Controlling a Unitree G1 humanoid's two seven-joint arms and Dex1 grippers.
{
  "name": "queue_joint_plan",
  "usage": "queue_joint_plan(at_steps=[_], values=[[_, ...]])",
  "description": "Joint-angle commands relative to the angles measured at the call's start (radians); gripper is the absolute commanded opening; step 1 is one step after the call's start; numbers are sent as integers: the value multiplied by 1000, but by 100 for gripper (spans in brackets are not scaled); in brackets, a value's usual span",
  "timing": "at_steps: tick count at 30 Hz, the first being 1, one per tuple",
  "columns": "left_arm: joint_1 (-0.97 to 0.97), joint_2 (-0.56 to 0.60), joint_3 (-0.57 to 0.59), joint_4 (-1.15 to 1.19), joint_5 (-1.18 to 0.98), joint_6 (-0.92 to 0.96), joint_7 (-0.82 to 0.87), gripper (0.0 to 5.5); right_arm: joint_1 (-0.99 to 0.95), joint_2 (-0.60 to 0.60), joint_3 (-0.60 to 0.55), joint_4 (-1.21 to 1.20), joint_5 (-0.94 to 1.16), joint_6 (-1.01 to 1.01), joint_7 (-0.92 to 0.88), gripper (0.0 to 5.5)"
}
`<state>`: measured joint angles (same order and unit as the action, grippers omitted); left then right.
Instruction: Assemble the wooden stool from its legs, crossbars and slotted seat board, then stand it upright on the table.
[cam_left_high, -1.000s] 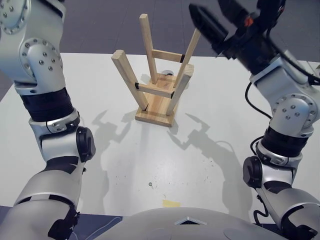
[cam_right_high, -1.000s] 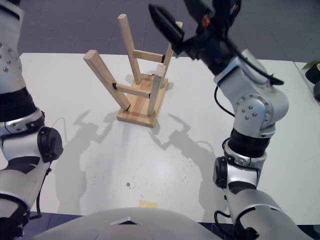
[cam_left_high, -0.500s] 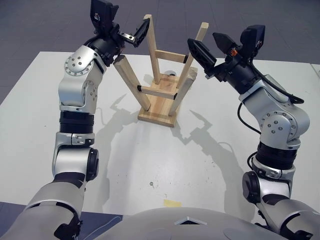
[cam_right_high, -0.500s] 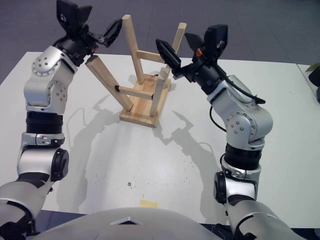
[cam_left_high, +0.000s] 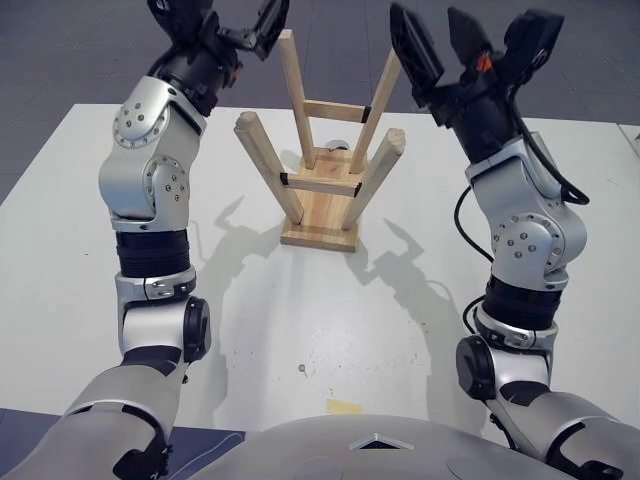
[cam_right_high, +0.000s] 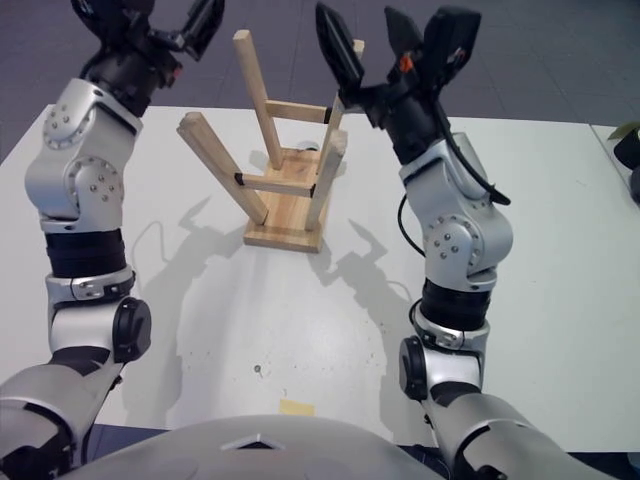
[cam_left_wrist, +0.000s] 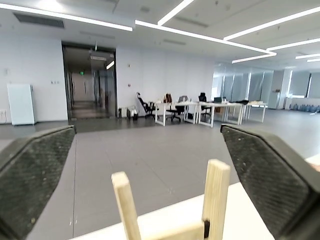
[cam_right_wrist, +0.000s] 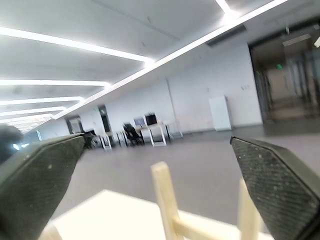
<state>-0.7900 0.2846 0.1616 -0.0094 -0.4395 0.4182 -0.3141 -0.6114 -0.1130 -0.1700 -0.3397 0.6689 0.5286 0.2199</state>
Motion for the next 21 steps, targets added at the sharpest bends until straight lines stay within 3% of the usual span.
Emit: queue_joint_plan(at_steps=[1, 5, 8, 16, 21], values=[[44, -52, -25, -25, -42, 59, -1, 539, 41, 14, 60, -1, -12, 18, 0, 540], [207, -36, -195, 124, 80, 64, -83, 539, 193, -40, 228, 87, -141, 70, 37, 540], [221, -50, -175, 170, 87, 42, -72, 539, 215, -35, 244, 77, -148, 56, 50, 540], [131, -81, -132, 134, 46, 19, -65, 539, 155, 21, 136, 2, 3, 40, 35, 540], [44, -76, -1, 28, -53, 31, -16, 539, -2, 32, -59, -56, 170, 29, -113, 540]])
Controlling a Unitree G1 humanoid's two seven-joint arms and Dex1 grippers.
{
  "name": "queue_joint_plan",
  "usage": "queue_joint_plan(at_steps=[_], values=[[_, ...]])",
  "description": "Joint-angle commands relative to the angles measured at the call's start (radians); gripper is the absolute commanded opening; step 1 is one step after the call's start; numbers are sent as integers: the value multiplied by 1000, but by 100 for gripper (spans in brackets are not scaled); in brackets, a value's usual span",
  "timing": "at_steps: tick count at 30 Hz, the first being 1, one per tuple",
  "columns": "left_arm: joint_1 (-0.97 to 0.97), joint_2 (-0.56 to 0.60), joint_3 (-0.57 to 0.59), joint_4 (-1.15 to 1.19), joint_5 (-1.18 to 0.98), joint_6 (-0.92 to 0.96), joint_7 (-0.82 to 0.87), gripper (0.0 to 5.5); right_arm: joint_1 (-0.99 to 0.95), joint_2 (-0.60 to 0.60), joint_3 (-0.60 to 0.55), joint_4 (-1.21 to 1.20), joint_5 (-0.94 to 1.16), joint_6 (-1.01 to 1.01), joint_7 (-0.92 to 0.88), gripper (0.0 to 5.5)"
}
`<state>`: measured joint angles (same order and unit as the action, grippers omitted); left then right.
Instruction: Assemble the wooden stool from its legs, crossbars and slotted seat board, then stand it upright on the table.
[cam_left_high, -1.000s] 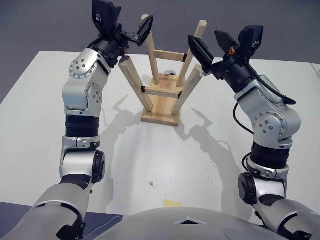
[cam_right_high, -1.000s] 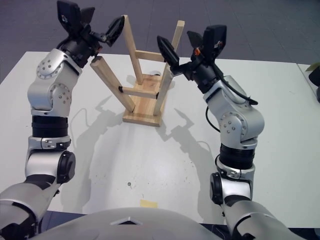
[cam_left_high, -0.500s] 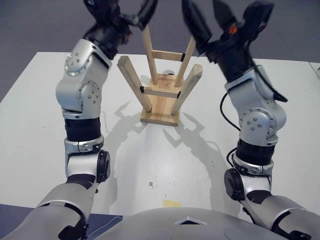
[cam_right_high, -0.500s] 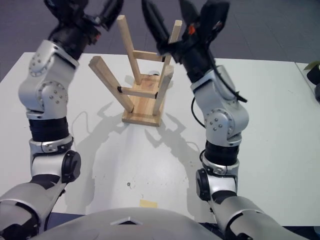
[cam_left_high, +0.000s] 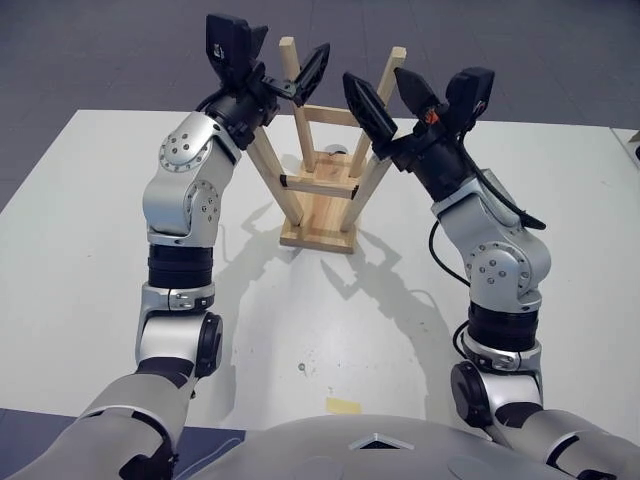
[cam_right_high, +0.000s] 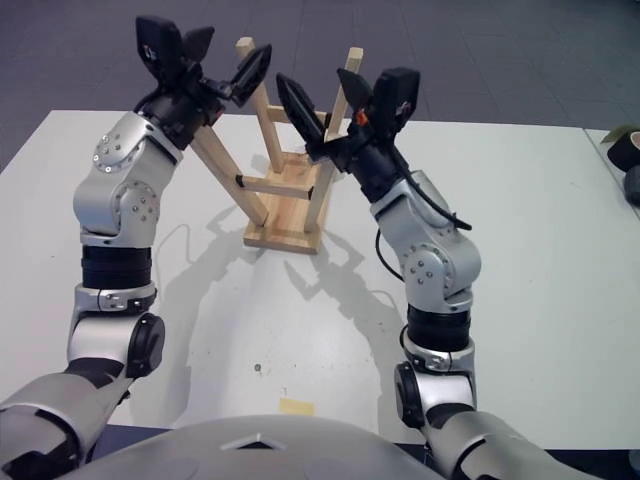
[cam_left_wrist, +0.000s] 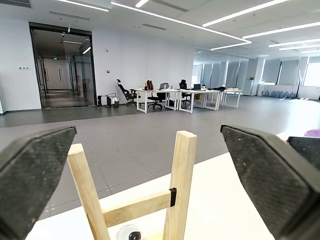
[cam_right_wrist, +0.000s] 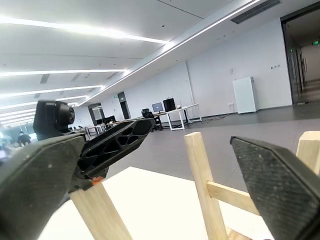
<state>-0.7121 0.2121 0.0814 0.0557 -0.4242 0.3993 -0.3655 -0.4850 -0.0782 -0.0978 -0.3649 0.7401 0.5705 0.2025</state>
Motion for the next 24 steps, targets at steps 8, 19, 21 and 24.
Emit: queue_joint_plan(at_steps=[8, 19, 21, 24], values=[[-56, 109, 330, -25, -169, -36, 103, 539, 2, -138, -70, 114, -122, 37, -156, 540], [142, 200, 355, 185, 47, -188, 190, 539, 222, -235, 254, -114, -128, 118, 209, 540], [159, 216, 361, 189, 55, -189, 188, 539, 240, -267, 235, -129, -115, 132, 242, 540], [195, 255, 370, 194, 48, -184, 145, 539, 272, -317, 200, -144, -65, 171, 292, 540]])
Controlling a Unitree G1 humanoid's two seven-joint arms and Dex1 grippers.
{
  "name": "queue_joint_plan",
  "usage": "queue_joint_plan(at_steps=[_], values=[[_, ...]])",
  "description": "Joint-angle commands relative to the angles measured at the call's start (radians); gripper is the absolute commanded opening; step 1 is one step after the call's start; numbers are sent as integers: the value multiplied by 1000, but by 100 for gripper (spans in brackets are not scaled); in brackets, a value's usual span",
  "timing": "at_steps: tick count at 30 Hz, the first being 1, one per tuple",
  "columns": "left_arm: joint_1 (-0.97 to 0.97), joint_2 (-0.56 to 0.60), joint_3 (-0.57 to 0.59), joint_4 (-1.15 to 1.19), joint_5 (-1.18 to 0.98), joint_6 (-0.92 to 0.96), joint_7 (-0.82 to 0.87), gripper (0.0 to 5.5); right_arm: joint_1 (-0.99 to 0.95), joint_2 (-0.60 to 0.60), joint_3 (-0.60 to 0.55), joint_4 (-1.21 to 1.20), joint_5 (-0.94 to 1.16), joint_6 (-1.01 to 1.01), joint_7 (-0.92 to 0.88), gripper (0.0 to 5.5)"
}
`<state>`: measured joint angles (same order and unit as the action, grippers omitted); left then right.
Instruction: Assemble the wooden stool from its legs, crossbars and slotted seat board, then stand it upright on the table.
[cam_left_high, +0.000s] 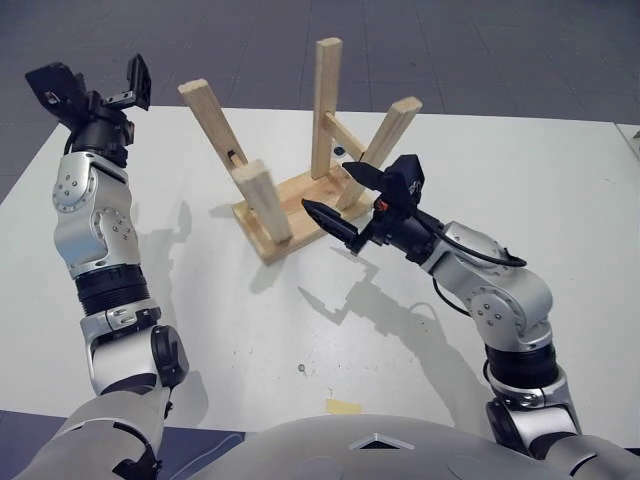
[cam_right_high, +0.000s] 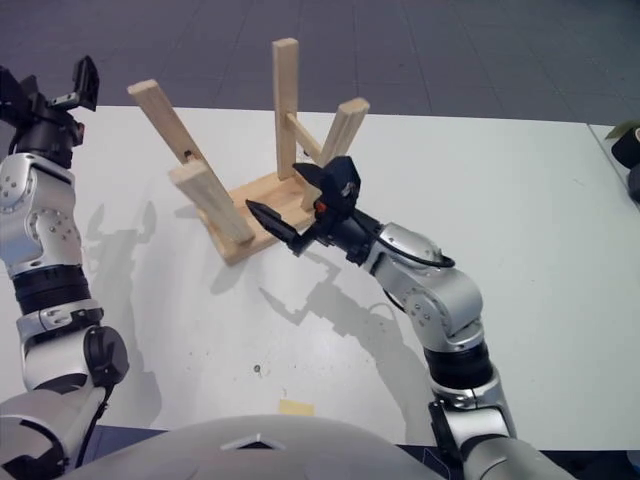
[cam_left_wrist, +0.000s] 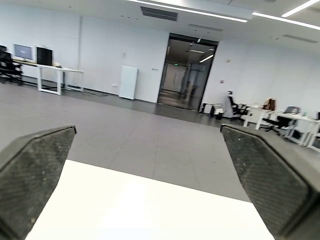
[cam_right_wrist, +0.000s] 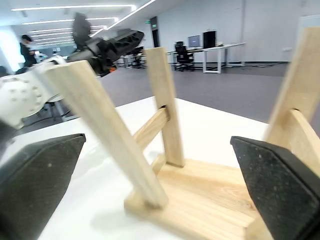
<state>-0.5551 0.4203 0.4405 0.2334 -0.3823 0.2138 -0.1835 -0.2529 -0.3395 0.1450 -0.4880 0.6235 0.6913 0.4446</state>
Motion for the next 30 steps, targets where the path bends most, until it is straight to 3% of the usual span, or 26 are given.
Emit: queue_joint_plan(at_steps=[1, 4, 8, 12, 15, 18, 24, 30], values=[[47, 61, 17, 29, -3, 8, -58, 539, 60, -77, -46, -40, 77, 62, 85, 540], [102, 128, -19, 70, -1, 28, -198, 539, 153, -180, -28, -81, 109, 83, 207, 540], [252, 266, -169, 82, 113, -39, -452, 539, 212, -304, -26, -64, 41, 48, 296, 540], [409, 397, -258, 48, 129, -21, -728, 539, 174, -312, -114, 121, -47, -72, 295, 540], [461, 485, -374, -36, 168, -4, -900, 539, 108, -310, -113, 270, -96, -157, 351, 540], [366, 417, -412, -79, 125, 45, -925, 539, 22, -294, -54, 405, -167, -247, 431, 540], [207, 272, -511, -36, 163, 6, -897, 539, -218, -132, 33, 777, -331, -508, 466, 540], [139, 226, -568, 42, 223, -64, -895, 539, -317, -5, 87, 956, -390, -615, 536, 540]])
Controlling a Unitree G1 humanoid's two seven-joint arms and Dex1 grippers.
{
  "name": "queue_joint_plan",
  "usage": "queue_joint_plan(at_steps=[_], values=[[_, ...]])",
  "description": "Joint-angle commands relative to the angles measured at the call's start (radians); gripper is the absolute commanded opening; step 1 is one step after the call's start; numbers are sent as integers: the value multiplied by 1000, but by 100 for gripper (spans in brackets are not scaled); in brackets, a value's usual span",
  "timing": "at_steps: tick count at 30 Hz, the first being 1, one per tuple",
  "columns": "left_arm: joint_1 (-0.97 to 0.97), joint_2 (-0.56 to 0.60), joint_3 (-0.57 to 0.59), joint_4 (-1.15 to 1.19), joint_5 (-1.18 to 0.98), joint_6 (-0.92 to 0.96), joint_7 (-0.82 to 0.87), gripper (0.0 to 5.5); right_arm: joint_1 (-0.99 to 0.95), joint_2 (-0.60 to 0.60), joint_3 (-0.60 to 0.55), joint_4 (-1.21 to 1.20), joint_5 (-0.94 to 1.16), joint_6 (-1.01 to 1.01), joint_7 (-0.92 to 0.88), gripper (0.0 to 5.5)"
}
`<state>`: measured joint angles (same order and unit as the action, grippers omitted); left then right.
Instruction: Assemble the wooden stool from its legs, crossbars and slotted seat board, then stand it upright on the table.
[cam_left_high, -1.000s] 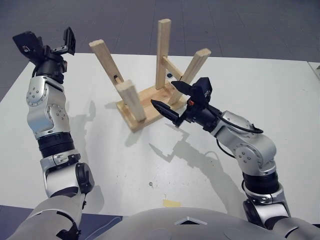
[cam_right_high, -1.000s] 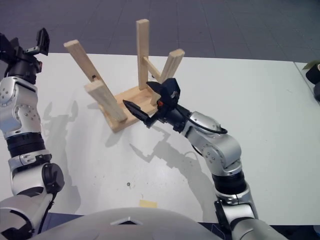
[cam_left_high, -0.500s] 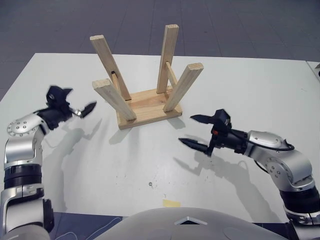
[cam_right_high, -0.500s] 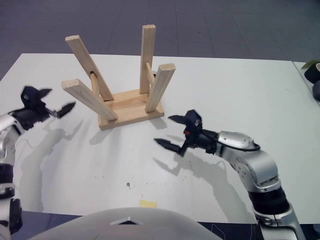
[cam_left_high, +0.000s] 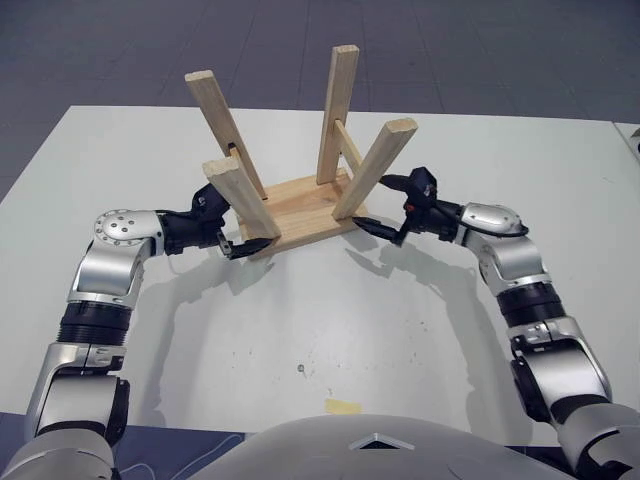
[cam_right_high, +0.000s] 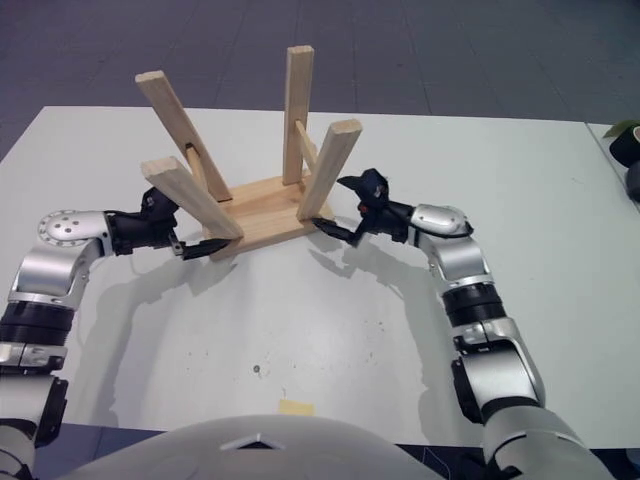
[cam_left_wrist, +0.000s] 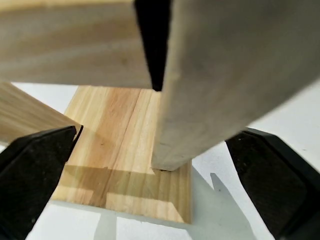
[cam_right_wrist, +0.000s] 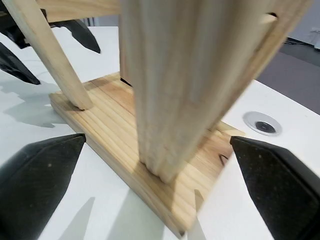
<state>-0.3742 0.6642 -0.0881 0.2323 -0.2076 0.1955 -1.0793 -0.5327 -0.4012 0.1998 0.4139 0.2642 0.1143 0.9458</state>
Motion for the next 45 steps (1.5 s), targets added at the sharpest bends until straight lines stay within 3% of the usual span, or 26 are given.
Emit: queue_joint_plan(at_steps=[1, 4, 9, 15, 24, 31, 38, 42, 45], values=[[-54, -30, -53, 63, 71, -65, 16, 539, -33, 74, 42, 50, -34, -43, 44, 540], [-70, -65, -84, 96, 118, -118, 48, 539, 13, 75, 68, -25, -21, -1, 100, 540], [-20, -76, -97, 40, 119, -118, 50, 539, 190, -87, 90, -331, 29, 154, 195, 540], [71, -82, -106, -147, 61, -30, 30, 539, 338, -170, 31, -587, 76, 257, 129, 540], [87, -57, -10, -193, -88, 138, -1, 539, 481, -157, -189, -665, 271, 396, 10, 540], [96, -57, -5, -183, -89, 139, 17, 539, 489, -168, -180, -742, 346, 473, 12, 540], [79, -60, -18, -172, -124, 190, -26, 539, 429, -185, -182, -591, 316, 455, 46, 540], [66, -56, 0, -147, -163, 255, -37, 477, 390, -193, -178, -505, 310, 449, 88, 540], [47, -78, -13, -121, -166, 270, -31, 417, 354, -175, -152, -449, 289, 432, 107, 490]])
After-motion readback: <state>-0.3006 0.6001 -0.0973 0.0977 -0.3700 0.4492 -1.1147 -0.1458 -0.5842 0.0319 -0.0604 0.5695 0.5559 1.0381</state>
